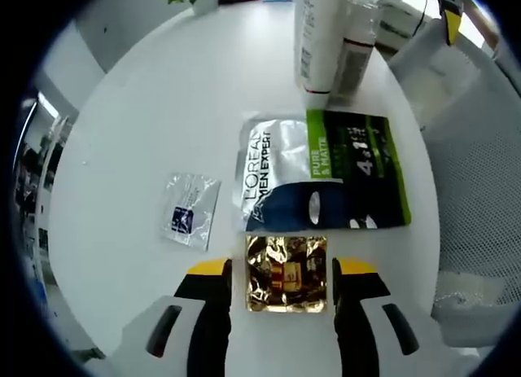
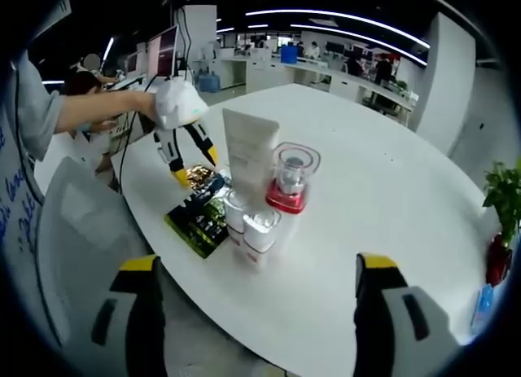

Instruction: Arrange the skincare products in the storage area until every visible bottle or jar stands upright without overlapping.

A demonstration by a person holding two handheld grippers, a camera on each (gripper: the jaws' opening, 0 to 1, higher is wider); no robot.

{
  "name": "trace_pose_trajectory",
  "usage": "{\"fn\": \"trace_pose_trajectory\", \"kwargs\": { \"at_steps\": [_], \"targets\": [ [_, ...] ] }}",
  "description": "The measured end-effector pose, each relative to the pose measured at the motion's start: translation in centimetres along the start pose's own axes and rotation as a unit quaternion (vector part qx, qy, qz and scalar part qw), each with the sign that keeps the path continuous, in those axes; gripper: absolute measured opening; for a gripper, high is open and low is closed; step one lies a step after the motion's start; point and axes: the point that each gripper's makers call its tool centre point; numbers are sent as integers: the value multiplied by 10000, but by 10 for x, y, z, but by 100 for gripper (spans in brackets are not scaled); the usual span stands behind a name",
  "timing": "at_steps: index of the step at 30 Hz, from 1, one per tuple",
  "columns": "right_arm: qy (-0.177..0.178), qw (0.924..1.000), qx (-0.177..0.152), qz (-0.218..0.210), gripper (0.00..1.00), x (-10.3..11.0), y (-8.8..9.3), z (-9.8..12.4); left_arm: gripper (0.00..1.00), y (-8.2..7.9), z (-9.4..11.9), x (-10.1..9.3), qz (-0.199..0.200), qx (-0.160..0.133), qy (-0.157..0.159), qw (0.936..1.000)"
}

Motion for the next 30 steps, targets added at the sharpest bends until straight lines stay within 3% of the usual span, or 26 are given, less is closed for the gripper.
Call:
{"fn": "trace_pose_trajectory", "kwargs": {
  "at_steps": [7, 12, 30],
  "targets": [
    [-9, 10000, 9, -8, 99, 1, 1, 0, 48, -4, 12, 9, 148, -198, -70, 9997],
    [-23, 10000, 12, -24, 99, 0, 1, -1, 51, -8, 22, 27, 178, -330, -288, 9989],
    [62, 9998, 113, -164, 99, -5, 8, -1, 56, -19, 19, 73, -123, -141, -446, 9988]
  ]
}}
Point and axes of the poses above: the point that each gripper's makers call its tool centre point, and the gripper's own axes: z roughly backward along the fingers, x roughly to its left, y roughly out of its underside, and after that the axes turned 8 degrees about y, right-handed
